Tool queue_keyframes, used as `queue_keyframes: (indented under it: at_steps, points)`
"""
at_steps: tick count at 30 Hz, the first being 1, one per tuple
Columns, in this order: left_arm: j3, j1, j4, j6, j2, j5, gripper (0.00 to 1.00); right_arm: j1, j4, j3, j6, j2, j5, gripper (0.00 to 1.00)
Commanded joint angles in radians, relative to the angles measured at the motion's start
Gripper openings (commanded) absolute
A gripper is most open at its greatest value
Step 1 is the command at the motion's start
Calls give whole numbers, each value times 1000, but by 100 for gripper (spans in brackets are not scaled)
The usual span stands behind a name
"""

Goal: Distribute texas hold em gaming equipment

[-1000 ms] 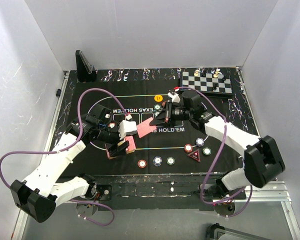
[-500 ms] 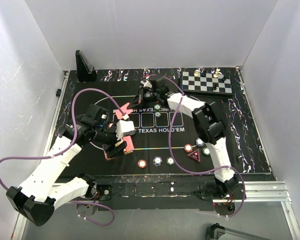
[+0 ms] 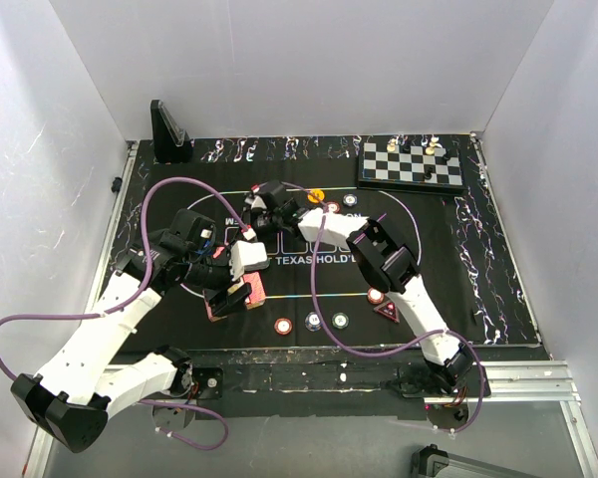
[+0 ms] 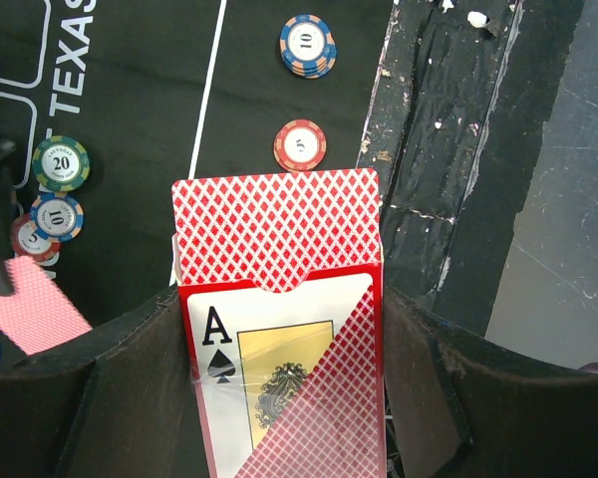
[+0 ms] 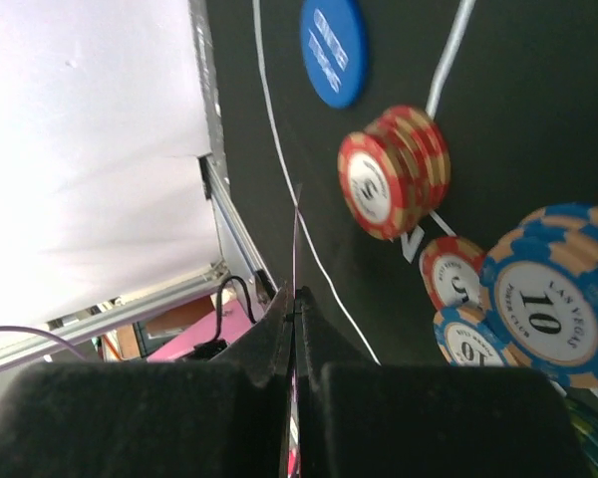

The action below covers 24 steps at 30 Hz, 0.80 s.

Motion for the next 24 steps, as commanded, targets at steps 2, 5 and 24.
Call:
queue_keyframes:
  at_steps: [2,5,24]
  points:
    - [44,-4,15,-11,-11,18,23,12,19,-84,0,-71,39,1]
    - [43,-4,14,-11,-11,13,23,15,-10,-90,-11,-72,41,7]
    - [38,-4,18,-5,-10,7,24,40,-266,-122,-159,-296,127,68]
